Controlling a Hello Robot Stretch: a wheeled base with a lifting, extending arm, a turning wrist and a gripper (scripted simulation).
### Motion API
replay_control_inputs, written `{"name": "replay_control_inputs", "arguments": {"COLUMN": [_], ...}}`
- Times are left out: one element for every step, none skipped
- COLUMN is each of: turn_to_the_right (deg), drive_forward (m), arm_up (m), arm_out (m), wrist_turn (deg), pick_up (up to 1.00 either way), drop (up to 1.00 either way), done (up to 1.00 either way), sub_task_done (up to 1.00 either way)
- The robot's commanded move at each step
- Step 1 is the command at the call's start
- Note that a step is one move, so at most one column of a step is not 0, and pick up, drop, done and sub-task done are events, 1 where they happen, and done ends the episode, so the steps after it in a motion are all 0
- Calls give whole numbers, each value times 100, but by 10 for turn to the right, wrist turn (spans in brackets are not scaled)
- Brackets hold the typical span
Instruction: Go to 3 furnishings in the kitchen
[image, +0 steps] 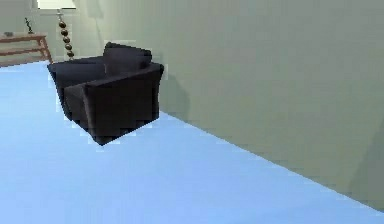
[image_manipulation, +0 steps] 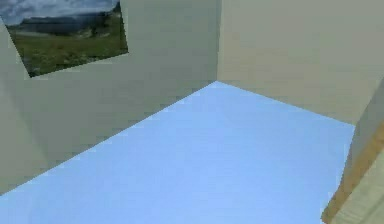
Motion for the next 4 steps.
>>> {"name": "replay_control_inputs", "arguments": {"turn_to_the_right": [0, -450, -120, 0], "drive_forward": [45, 0, 0, 100], "arm_up": [0, 0, 0, 0], "arm_out": [0, 0, 0, 0], "wrist_turn": [0, 0, 0, 0], "pick_up": [0, 0, 0, 0], "drop": [0, 0, 0, 0], "done": [0, 0, 0, 0], "sub_task_done": [0, 0, 0, 0]}}
